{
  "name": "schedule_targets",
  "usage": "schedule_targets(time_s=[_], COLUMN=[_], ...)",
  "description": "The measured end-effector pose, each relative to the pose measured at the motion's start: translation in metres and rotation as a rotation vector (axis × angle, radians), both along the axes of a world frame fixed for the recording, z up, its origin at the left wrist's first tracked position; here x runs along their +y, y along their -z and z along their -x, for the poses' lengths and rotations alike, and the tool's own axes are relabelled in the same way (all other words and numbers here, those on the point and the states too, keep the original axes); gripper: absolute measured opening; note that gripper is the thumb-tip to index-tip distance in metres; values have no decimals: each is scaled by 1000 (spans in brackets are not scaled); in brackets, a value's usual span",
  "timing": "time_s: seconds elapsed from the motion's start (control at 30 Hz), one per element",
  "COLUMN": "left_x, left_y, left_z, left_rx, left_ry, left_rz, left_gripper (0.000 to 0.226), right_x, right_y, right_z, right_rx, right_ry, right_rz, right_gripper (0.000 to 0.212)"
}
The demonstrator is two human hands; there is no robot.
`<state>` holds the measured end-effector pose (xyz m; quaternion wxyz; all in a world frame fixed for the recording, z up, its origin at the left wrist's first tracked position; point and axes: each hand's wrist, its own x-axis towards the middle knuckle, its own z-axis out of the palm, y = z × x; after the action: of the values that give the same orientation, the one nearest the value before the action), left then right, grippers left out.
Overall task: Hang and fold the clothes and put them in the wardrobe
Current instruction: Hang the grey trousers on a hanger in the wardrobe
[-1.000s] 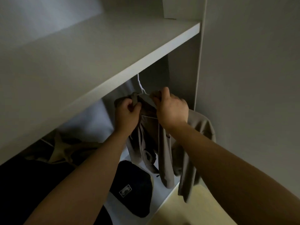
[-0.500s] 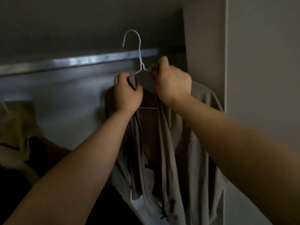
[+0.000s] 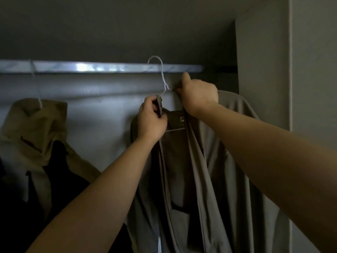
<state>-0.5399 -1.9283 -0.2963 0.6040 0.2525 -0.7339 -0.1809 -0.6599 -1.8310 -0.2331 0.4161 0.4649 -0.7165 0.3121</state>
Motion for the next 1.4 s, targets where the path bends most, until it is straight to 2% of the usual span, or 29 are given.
schedule_targets(time_s=[0.17, 0.27, 0.37, 0.47, 0.57, 0.63, 0.73, 0.83, 0.93, 1.0, 1.1, 1.2, 1.27, 1.33, 1.4], left_x=[-7, -7, -8, -11, -16, -14, -11, -12, -14, -21, -30, -27, -20, -11, -2], left_y=[32, 42, 55, 91, 156, 213, 304, 374, 420, 442, 460, 476, 493, 510, 521], left_z=[-6, -9, -13, -19, -30, -43, -68, -85, -99, -107, -111, -109, -105, -92, -75], left_rx=[63, 178, 247, 248, 250, 187, 40, -173, -327, -452, -594, -490, -334, -204, -49], left_ry=[57, 119, 98, 53, 61, 9, -63, -80, -109, -133, -147, -40, 161, 340, 430], left_rz=[-36, -117, -154, -160, -259, -393, -646, -832, -1027, -1131, -1295, -1599, -1780, -1848, -1909], left_gripper=[66, 60, 54, 51, 45, 40, 34, 32, 26, 7, 8, 15, 22, 24, 30], right_x=[1, 10, 17, 20, 21, 20, 22, 19, 12, 6, -4, -14, -15, -13, -7], right_y=[28, 42, 66, 113, 185, 243, 330, 399, 439, 459, 484, 502, 511, 520, 527], right_z=[-8, -11, -22, -35, -53, -66, -83, -93, -98, -103, -110, -112, -109, -99, -88], right_rx=[71, 128, 187, 186, 213, 121, -107, -194, -263, -293, -358, -474, -513, -522, -533], right_ry=[-19, 69, 45, -14, -160, -300, -451, -493, -483, -460, -462, -360, -242, -136, -72], right_rz=[-3, 72, 125, 185, 209, 65, -253, -516, -787, -885, -927, -997, -1076, -1114, -1132], right_gripper=[23, 39, 52, 55, 41, 32, 29, 28, 30, 40, 54, 63, 72, 78, 86])
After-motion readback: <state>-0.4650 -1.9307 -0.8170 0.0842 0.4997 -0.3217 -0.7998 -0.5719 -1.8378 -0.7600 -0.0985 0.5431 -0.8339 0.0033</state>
